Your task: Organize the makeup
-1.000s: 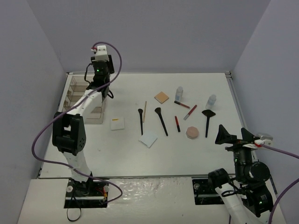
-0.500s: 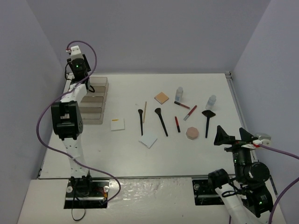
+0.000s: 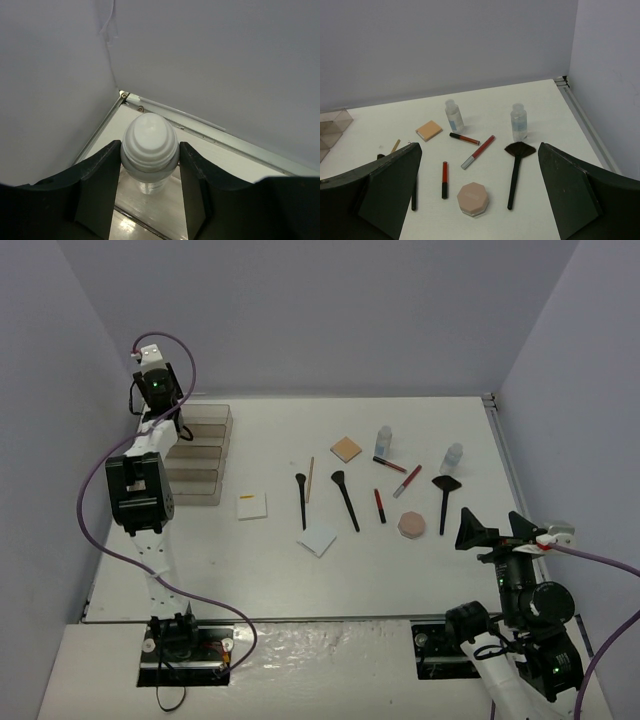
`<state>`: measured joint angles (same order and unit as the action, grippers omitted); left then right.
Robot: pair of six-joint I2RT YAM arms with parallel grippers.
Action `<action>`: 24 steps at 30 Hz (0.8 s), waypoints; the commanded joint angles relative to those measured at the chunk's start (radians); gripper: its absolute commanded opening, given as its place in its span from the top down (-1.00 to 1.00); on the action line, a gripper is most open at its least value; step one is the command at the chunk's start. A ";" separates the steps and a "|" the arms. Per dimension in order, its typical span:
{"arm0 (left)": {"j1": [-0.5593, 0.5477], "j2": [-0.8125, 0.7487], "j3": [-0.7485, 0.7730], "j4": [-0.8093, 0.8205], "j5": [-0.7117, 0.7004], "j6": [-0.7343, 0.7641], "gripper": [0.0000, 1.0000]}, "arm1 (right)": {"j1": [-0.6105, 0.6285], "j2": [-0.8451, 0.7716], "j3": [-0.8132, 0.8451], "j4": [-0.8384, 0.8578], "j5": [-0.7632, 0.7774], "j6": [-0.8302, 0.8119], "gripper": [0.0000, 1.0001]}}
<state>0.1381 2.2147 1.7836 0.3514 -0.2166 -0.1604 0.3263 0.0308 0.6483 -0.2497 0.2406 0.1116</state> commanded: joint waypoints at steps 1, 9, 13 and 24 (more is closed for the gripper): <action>0.011 -0.038 0.064 0.121 -0.002 -0.011 1.00 | -0.008 0.043 0.004 0.088 -0.019 -0.005 -1.00; 0.027 0.002 0.029 0.130 0.013 -0.052 1.00 | -0.015 0.041 0.005 0.088 -0.023 -0.007 -1.00; 0.028 0.007 0.005 0.140 0.011 -0.052 0.91 | -0.016 0.042 0.004 0.089 -0.033 -0.008 -1.00; 0.028 -0.072 -0.103 0.146 0.049 -0.028 -0.70 | -0.018 0.022 0.001 0.090 -0.042 -0.012 -1.00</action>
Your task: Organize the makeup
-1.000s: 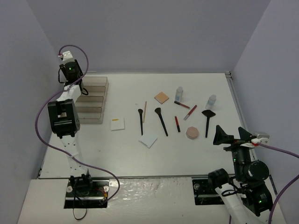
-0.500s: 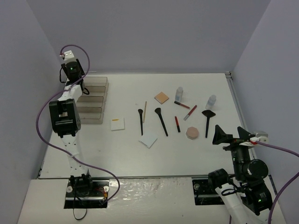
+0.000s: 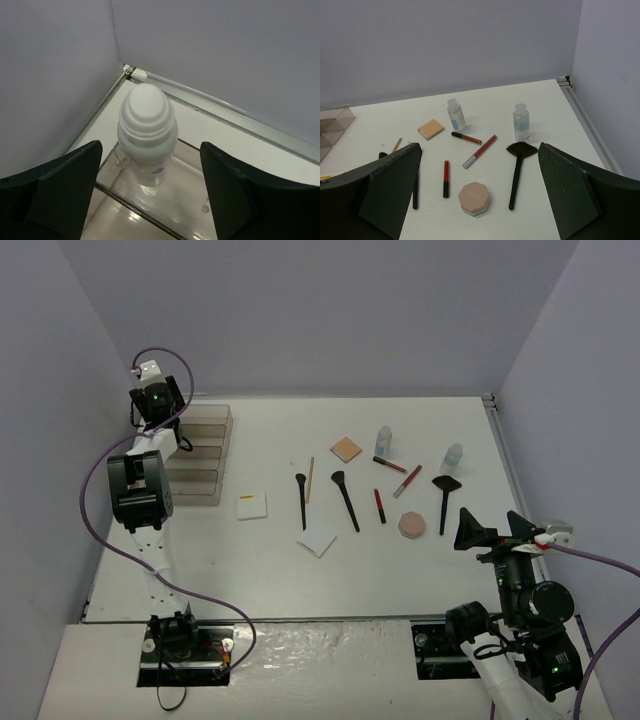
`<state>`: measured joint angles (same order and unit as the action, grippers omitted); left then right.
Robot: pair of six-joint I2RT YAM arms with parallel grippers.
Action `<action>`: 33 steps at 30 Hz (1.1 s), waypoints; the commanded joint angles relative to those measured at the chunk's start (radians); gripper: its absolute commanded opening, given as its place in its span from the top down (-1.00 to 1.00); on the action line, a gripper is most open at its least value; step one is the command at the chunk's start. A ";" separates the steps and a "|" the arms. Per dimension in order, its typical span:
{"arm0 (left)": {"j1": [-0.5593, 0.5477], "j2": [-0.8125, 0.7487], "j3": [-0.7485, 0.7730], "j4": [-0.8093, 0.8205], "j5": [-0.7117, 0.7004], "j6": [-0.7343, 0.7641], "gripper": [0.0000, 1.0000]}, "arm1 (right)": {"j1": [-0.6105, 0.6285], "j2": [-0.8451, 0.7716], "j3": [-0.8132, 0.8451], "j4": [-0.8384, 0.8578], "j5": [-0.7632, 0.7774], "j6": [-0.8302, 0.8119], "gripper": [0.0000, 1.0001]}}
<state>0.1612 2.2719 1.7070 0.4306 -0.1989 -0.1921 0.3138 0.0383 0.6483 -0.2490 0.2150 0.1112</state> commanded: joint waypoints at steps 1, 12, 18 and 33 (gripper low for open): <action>0.004 -0.147 -0.044 0.068 0.039 0.004 -0.77 | -0.005 0.012 0.001 0.090 -0.017 -0.012 -1.00; -0.040 -0.495 -0.351 0.168 0.195 -0.110 -0.94 | -0.004 -0.031 0.002 0.094 -0.008 -0.018 -1.00; -0.262 -0.607 -0.419 0.164 0.362 -0.070 -0.94 | 0.008 -0.031 0.009 0.093 -0.017 -0.015 -1.00; -0.731 -0.461 -0.338 0.199 0.327 0.029 -0.94 | 0.018 -0.031 0.014 0.086 0.003 -0.016 -1.00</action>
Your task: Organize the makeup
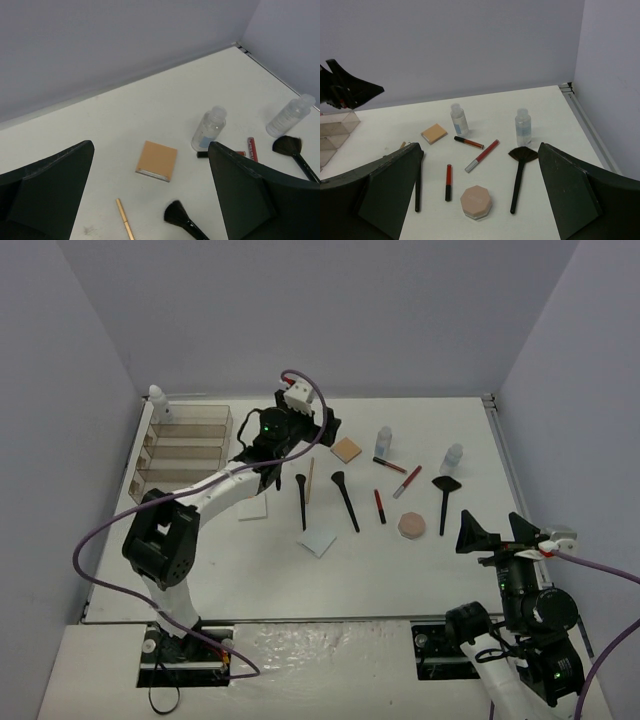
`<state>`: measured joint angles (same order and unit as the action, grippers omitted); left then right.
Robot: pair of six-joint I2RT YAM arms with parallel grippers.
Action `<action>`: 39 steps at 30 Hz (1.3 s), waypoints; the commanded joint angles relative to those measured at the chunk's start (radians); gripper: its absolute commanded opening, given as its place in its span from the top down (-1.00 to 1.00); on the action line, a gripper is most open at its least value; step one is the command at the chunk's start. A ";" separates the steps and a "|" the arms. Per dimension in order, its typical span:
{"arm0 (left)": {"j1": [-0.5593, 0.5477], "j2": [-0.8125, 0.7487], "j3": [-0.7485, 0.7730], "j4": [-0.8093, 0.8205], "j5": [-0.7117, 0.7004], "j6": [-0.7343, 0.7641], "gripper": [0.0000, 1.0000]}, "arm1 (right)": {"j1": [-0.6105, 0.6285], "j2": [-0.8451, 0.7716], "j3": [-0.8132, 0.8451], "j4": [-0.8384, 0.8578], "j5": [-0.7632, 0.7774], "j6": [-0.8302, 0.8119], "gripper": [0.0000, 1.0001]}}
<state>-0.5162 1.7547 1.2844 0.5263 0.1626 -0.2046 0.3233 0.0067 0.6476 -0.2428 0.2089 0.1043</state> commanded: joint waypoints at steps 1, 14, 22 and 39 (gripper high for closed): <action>-0.066 0.090 0.107 0.115 -0.036 0.040 -0.93 | 0.008 0.001 0.013 0.079 0.012 -0.009 -1.00; -0.166 0.421 0.386 0.157 -0.014 -0.004 -0.75 | 0.007 0.001 0.009 0.073 0.027 -0.006 -1.00; -0.175 0.570 0.505 0.205 0.026 -0.039 -0.67 | 0.007 0.001 0.007 0.073 0.029 -0.005 -1.00; -0.174 0.813 0.770 0.250 0.034 -0.089 -0.46 | 0.000 0.001 0.003 0.071 0.037 -0.002 -1.00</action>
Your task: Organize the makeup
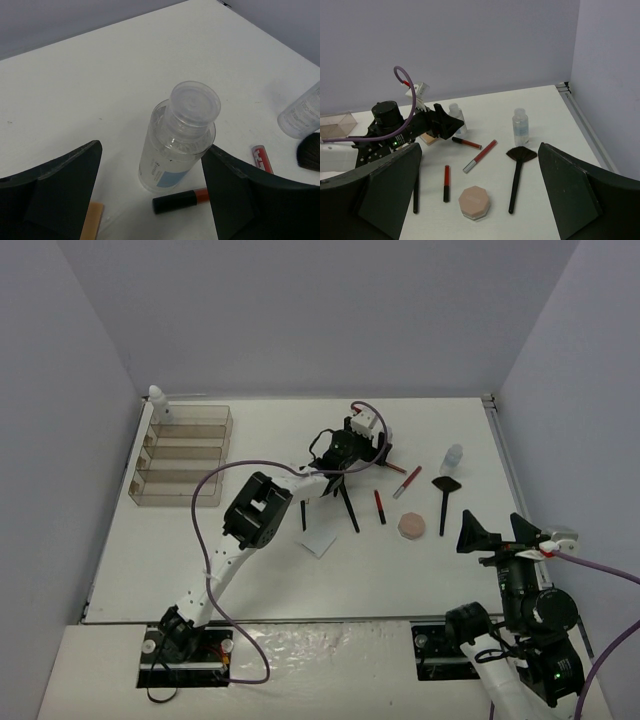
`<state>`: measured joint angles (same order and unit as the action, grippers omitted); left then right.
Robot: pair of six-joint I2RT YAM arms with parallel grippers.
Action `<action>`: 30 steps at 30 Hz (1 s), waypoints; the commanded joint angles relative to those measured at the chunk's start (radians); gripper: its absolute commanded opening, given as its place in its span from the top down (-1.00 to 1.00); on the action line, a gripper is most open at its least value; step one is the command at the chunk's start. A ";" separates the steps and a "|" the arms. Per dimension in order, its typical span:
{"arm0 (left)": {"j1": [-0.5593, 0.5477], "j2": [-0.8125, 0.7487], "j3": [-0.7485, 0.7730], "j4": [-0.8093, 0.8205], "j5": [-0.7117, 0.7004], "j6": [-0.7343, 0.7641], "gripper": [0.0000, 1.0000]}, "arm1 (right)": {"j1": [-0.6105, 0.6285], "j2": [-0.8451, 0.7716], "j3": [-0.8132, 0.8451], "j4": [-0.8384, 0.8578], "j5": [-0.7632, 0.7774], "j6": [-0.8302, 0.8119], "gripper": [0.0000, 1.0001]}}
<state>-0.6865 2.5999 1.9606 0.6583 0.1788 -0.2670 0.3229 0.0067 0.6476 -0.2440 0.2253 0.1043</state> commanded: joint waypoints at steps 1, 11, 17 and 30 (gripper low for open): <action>-0.005 -0.028 0.093 0.131 0.018 -0.031 -0.44 | 0.001 0.001 0.004 0.072 0.020 -0.002 -1.00; -0.005 0.001 0.112 0.224 0.028 -0.050 0.29 | -0.002 0.001 0.002 0.072 0.020 0.000 -1.00; 0.001 -0.059 0.029 0.316 0.016 -0.044 0.87 | -0.002 0.001 0.003 0.074 0.019 0.001 -1.00; 0.149 -0.424 -0.320 0.329 -0.131 0.024 1.00 | -0.002 0.001 0.005 0.072 0.006 0.000 -1.00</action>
<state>-0.6470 2.4119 1.6543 0.8730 0.1237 -0.2684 0.3214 0.0067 0.6476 -0.2440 0.2294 0.1047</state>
